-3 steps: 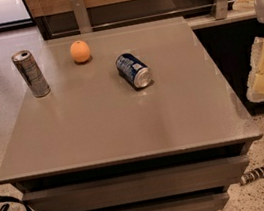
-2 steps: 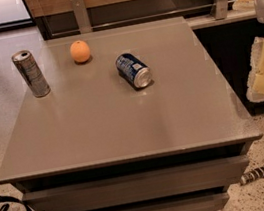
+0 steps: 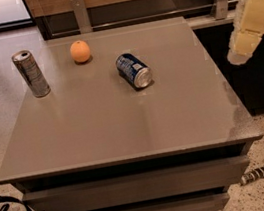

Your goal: Place pepsi can upright

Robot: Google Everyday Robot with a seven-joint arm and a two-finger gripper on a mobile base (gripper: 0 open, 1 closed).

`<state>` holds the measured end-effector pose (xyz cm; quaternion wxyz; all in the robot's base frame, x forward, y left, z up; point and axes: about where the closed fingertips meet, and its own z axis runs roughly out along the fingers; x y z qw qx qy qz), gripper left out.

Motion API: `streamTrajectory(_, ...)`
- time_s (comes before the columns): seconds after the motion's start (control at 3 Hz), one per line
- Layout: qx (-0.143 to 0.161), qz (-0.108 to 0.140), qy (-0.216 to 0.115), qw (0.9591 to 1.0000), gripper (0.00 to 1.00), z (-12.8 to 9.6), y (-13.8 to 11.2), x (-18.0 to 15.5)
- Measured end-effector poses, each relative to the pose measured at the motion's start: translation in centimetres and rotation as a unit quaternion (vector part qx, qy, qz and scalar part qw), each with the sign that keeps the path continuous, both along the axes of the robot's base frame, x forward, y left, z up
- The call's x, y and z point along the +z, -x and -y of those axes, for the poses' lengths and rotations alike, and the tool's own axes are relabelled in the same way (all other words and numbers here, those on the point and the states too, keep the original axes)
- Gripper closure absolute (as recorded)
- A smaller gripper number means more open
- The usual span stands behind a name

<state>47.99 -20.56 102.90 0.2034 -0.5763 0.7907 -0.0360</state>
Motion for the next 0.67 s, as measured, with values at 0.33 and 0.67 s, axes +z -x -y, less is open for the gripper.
streamTrajectory(0.33,-0.048,-0.008,-0.059,0.9970,0.00,-2.2,-2.9,1.2)
streamTrajectory(0.67,-0.111,-0.017,-0.094,0.9893,0.00,-4.3,-5.4,0.8)
